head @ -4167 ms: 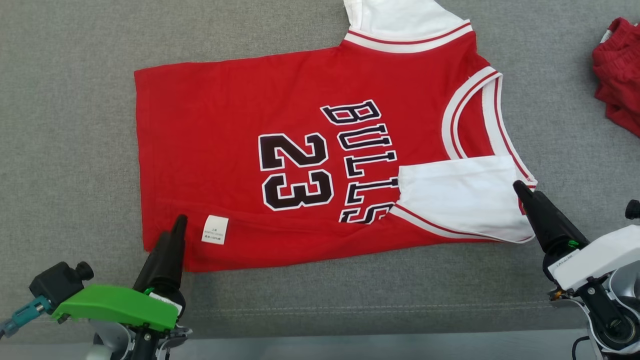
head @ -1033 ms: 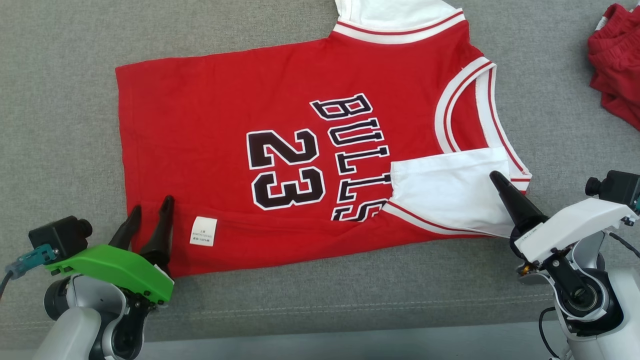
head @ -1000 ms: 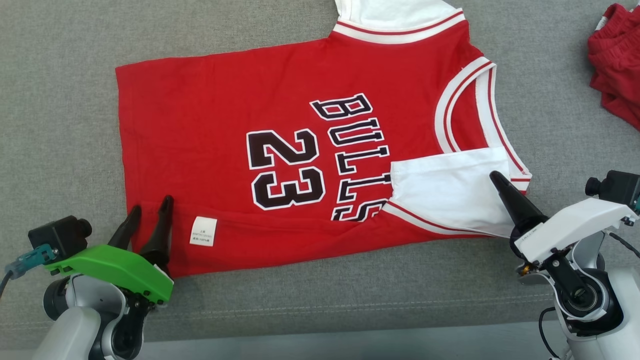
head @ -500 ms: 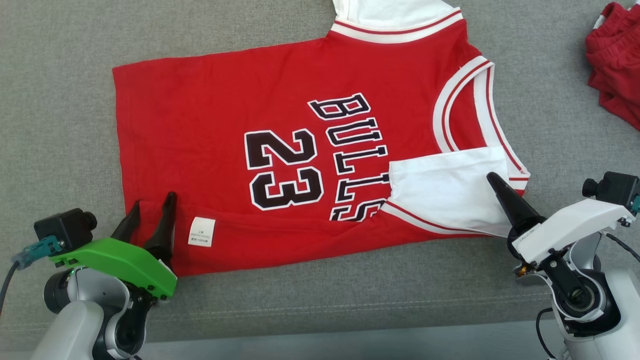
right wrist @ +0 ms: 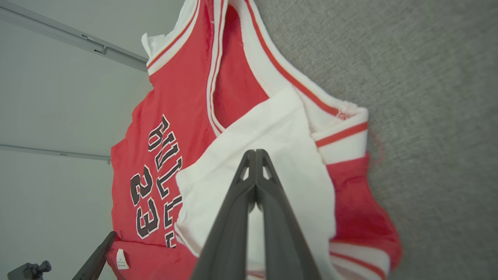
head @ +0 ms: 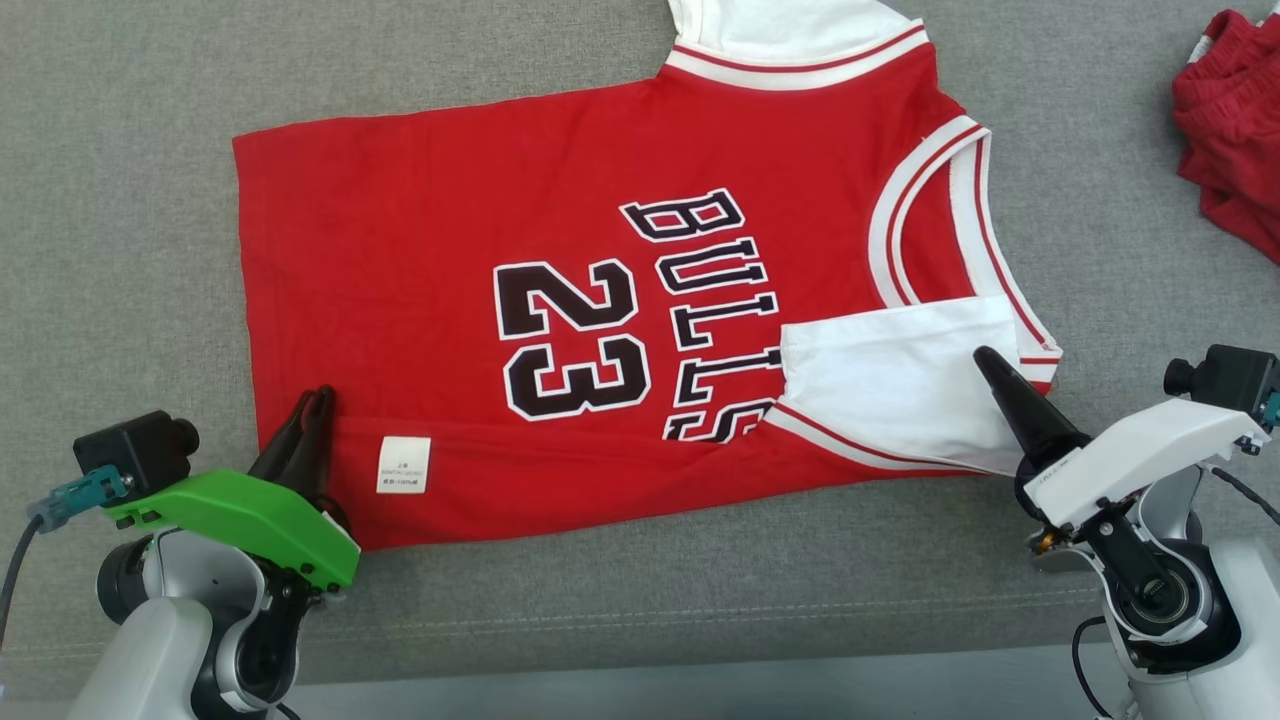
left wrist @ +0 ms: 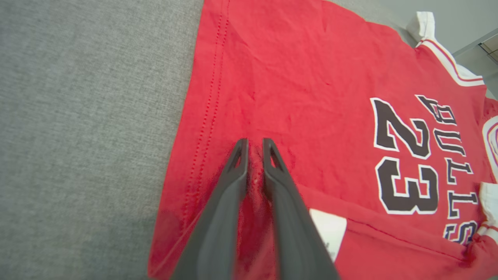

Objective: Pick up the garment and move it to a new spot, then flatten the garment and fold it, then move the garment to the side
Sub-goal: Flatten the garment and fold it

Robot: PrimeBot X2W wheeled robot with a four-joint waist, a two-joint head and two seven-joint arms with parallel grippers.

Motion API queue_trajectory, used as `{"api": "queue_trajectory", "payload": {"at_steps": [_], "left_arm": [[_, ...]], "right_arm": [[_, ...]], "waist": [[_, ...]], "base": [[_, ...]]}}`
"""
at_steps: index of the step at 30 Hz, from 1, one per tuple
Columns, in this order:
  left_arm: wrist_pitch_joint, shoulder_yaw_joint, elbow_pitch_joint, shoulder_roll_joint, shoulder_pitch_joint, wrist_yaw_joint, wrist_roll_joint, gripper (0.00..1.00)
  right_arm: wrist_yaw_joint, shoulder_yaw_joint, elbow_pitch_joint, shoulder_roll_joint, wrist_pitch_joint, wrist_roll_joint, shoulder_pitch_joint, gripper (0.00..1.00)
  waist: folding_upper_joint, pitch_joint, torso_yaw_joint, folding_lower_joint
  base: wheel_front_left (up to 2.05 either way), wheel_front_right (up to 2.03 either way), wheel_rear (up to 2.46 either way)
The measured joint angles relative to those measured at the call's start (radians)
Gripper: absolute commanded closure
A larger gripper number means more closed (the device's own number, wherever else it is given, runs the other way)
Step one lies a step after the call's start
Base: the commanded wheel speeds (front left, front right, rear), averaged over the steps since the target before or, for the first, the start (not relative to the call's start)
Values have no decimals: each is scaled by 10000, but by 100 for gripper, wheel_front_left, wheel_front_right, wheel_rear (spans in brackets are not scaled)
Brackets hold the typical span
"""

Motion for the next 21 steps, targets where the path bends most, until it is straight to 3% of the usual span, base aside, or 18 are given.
{"api": "queue_trajectory", "payload": {"at_steps": [3, 21], "left_arm": [[71, 63, -2, -8, 3, 0, 33, 100], [217, 433, -280, -378, 265, 0, 92, 100]], "right_arm": [[0, 10, 6, -2, 0, 0, 0, 100], [10, -305, -136, -194, -19, 0, -158, 100]], "waist": [[0, -16, 20, 0], [0, -91, 137, 0]], "base": [[0, 0, 0], [0, 0, 0]]}}
